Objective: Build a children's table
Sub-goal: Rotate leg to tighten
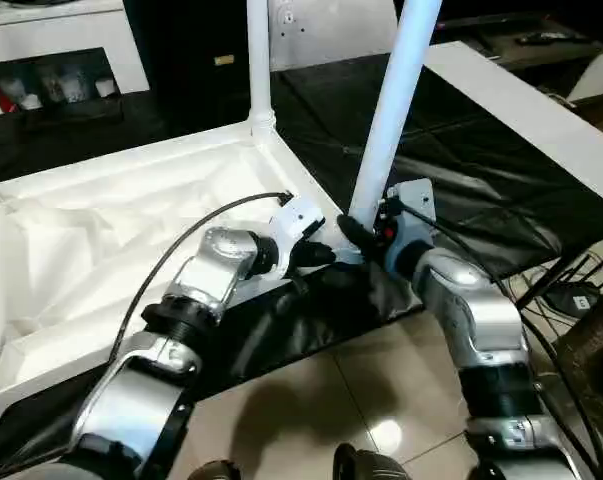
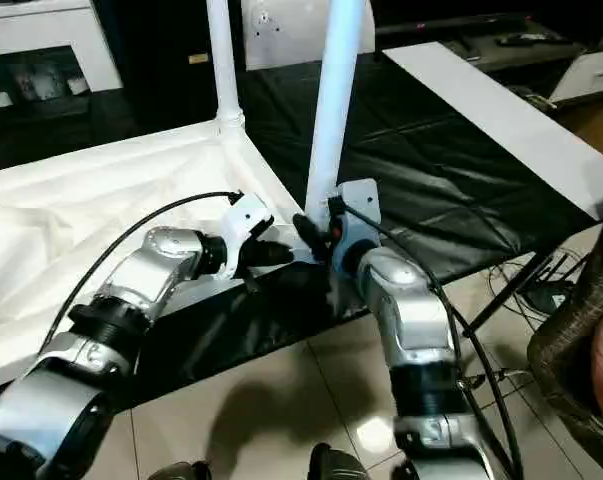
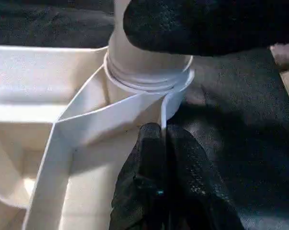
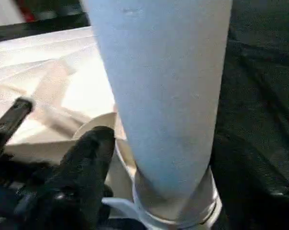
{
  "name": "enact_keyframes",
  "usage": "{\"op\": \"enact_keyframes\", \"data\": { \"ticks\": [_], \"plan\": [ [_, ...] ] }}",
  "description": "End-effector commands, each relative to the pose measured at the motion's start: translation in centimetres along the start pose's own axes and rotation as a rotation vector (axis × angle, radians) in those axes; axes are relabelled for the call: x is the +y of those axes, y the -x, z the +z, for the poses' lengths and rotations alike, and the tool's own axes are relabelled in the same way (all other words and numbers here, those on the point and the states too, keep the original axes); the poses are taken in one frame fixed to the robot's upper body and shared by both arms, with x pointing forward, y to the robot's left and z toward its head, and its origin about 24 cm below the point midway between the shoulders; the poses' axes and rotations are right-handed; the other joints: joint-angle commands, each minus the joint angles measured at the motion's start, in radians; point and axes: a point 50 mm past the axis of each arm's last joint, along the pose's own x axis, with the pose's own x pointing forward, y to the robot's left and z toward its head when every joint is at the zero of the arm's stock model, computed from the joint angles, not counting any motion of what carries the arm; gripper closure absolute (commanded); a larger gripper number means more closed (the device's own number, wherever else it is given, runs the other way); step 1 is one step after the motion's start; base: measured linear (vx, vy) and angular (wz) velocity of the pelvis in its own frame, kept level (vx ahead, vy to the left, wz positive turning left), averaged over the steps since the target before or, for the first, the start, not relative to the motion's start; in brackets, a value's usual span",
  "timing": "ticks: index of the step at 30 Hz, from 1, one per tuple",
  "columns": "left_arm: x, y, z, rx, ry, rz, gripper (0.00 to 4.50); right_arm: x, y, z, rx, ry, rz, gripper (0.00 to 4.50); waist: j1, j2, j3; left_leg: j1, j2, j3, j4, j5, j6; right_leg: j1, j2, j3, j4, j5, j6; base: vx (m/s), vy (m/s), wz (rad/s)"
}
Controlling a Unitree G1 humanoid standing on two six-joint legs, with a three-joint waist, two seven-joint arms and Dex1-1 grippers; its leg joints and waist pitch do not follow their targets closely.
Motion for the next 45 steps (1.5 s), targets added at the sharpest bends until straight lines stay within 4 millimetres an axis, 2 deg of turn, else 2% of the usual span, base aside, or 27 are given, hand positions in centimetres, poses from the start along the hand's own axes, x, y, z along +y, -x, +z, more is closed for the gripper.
{"op": "enact_keyframes", "data": {
  "ticks": [1,3,6,7,9,10,13,15,16,17,20,21,23,24,25,27,29,32,36,37,40,41,45],
  "plan": [
    [-0.9,-0.1,0.7,-0.042,-0.087,-0.103,4.50,2.0,-0.2,0.1,-0.015,0.012,0.178,1.01,0.012,-0.001,-0.078,0.000,0.021,0.001,-0.050,-0.168,0.108,0.077,-0.046,0.038,-0.049,-0.235,-0.208,0.000,0.000,0.00],
    [-1.1,0.2,0.5,-0.039,-0.119,-0.150,4.50,1.5,0.3,0.2,-0.022,0.023,0.191,0.90,0.014,0.000,-0.080,-0.003,0.021,0.001,-0.048,-0.140,0.115,0.079,-0.043,0.038,-0.040,-0.181,-0.226,0.000,0.000,0.00],
    [-1.1,0.9,0.0,-0.024,-0.156,-0.221,4.50,0.7,1.4,0.4,-0.010,0.095,0.266,0.65,0.020,0.001,-0.077,0.001,0.023,0.003,-0.047,-0.148,0.117,0.078,-0.044,0.040,-0.038,-0.177,-0.244,0.000,0.000,0.00],
    [-1.1,0.9,0.0,-0.024,-0.156,-0.221,4.50,0.7,1.4,0.4,-0.010,0.095,0.266,0.65,0.025,0.001,-0.076,0.002,0.024,0.004,-0.047,-0.149,0.113,0.079,-0.043,0.040,-0.037,-0.186,-0.242,0.000,0.000,0.00],
    [-1.1,1.5,-0.5,0.015,-0.203,-0.276,4.50,0.4,2.2,0.4,0.014,0.165,0.334,0.34,0.037,0.005,-0.074,0.012,0.028,0.005,-0.049,-0.174,0.104,0.072,-0.042,0.041,-0.042,-0.224,-0.235,0.000,0.000,0.00],
    [-1.0,1.8,-0.8,0.042,-0.219,-0.301,4.50,0.1,2.6,0.3,0.029,0.206,0.369,0.28,0.040,0.003,-0.072,0.013,0.030,0.005,-0.051,-0.191,0.096,0.070,-0.042,0.041,-0.043,-0.248,-0.230,0.000,0.000,0.00],
    [-0.9,2.4,-1.2,0.077,-0.250,-0.368,4.50,-0.5,3.3,0.4,0.058,0.277,0.439,0.28,0.050,0.004,-0.069,0.017,0.032,0.003,-0.053,-0.234,0.069,0.068,-0.044,0.042,-0.050,-0.321,-0.208,0.000,0.000,0.00],
    [-0.9,2.9,-1.4,0.090,-0.268,-0.421,4.50,-0.9,3.9,0.3,0.084,0.324,0.502,0.28,0.055,0.003,-0.069,0.019,0.032,0.004,-0.054,-0.240,0.063,0.067,-0.044,0.044,-0.050,-0.327,-0.202,0.000,0.000,0.00],
    [-0.9,2.9,-1.4,0.090,-0.268,-0.421,4.50,-0.9,3.9,0.3,0.084,0.324,0.502,0.28,0.057,0.002,-0.069,0.019,0.031,0.004,-0.053,-0.243,0.064,0.067,-0.044,0.044,-0.050,-0.330,-0.202,0.000,0.000,0.00],
    [-0.9,3.1,-1.4,0.100,-0.278,-0.443,4.50,-1.0,4.1,0.3,0.100,0.340,0.543,0.28,0.057,-0.002,-0.070,0.013,0.032,0.003,-0.054,-0.229,0.065,0.071,-0.046,0.044,-0.046,-0.319,-0.204,0.000,0.000,0.00],
    [-0.9,3.5,-1.7,0.135,-0.300,-0.504,4.50,-1.1,4.8,0.2,0.141,0.372,0.647,0.28,0.060,-0.003,-0.073,0.012,0.031,0.002,-0.051,-0.230,0.078,0.073,-0.046,0.040,-0.045,-0.320,-0.208,0.000,0.000,0.00],
    [-0.9,3.9,-1.8,0.166,-0.321,-0.542,4.50,-1.2,5.2,0.2,0.177,0.378,0.717,0.44,0.062,-0.008,-0.072,0.010,0.032,0.004,-0.049,-0.218,0.089,0.072,-0.046,0.042,-0.042,-0.315,-0.209,0.000,0.000,0.00],
    [-0.8,4.0,-1.8,0.174,-0.324,-0.554,4.50,-1.2,5.3,0.1,0.191,0.377,0.741,0.63,0.066,-0.008,-0.072,0.009,0.034,0.004,-0.048,-0.209,0.094,0.072,-0.048,0.042,-0.041,-0.316,-0.212,0.000,0.000,0.00],
    [-0.8,4.0,-1.8,0.177,-0.324,-0.558,4.50,-1.2,5.4,0.1,0.195,0.377,0.749,0.63,0.065,-0.013,-0.072,0.007,0.033,0.005,-0.047,-0.207,0.095,0.072,-0.047,0.042,-0.041,-0.320,-0.209,0.000,0.000,0.00],
    [-0.8,4.1,-1.8,0.187,-0.329,-0.579,4.50,-1.2,5.5,0.1,0.210,0.376,0.782,0.63,0.068,-0.011,-0.072,0.008,0.032,0.005,-0.046,-0.203,0.094,0.071,-0.049,0.042,-0.041,-0.330,-0.206,0.000,0.000,0.00],
    [-0.8,4.2,-1.7,0.194,-0.342,-0.602,4.50,-1.3,5.6,-0.1,0.228,0.378,0.812,1.00,0.070,-0.012,-0.071,0.007,0.032,0.005,-0.045,-0.209,0.090,0.069,-0.049,0.041,-0.043,-0.359,-0.199,0.000,0.000,0.00],
    [-0.9,4.2,-1.7,0.195,-0.343,-0.618,4.50,-1.3,5.5,-0.2,0.237,0.379,0.824,1.07,0.072,-0.014,-0.072,0.008,0.031,0.005,-0.044,-0.212,0.086,0.069,-0.050,0.041,-0.043,-0.375,-0.196,0.000,0.000,0.00],
    [-1.0,4.1,-1.6,0.196,-0.351,-0.641,4.50,-1.4,5.4,-0.4,0.240,0.372,0.841,1.49,0.077,-0.015,-0.073,0.008,0.033,0.004,-0.044,-0.202,0.083,0.068,-0.049,0.042,-0.041,-0.377,-0.196,0.000,0.000,0.00],
    [-1.2,4.0,-1.5,0.192,-0.354,-0.664,4.50,-1.5,5.1,-0.4,0.234,0.365,0.857,1.76,0.083,-0.015,-0.071,0.009,0.032,0.005,-0.044,-0.219,0.078,0.065,-0.050,0.041,-0.044,-0.405,-0.188,0.000,0.000,0.00],
    [-1.3,4.0,-1.5,0.191,-0.354,-0.668,4.50,-1.5,5.1,-0.4,0.233,0.364,0.860,1.94,0.084,-0.015,-0.071,0.010,0.032,0.004,-0.044,-0.218,0.077,0.065,-0.049,0.042,-0.043,-0.404,-0.186,0.000,0.000,0.00],
    [-1.4,3.9,-1.5,0.189,-0.354,-0.682,4.50,-1.5,4.9,-0.4,0.225,0.361,0.871,2.08,0.083,-0.015,-0.072,0.009,0.033,0.003,-0.044,-0.220,0.077,0.066,-0.049,0.040,-0.042,-0.395,-0.190,0.000,0.000,0.00],
    [-1.5,3.9,-1.6,0.189,-0.354,-0.689,4.50,-1.5,4.7,-0.4,0.216,0.356,0.880,2.32,0.084,-0.015,-0.072,0.008,0.032,0.003,-0.044,-0.217,0.077,0.067,-0.049,0.040,-0.042,-0.392,-0.190,0.000,0.000,0.00],
    [-1.6,3.8,-1.7,0.190,-0.354,-0.697,4.50,-1.3,4.5,-0.4,0.206,0.346,0.897,2.60,0.084,-0.017,-0.072,0.006,0.032,0.003,-0.044,-0.214,0.079,0.067,-0.048,0.040,-0.041,-0.390,-0.192,0.000,0.000,0.00]
  ]
}}
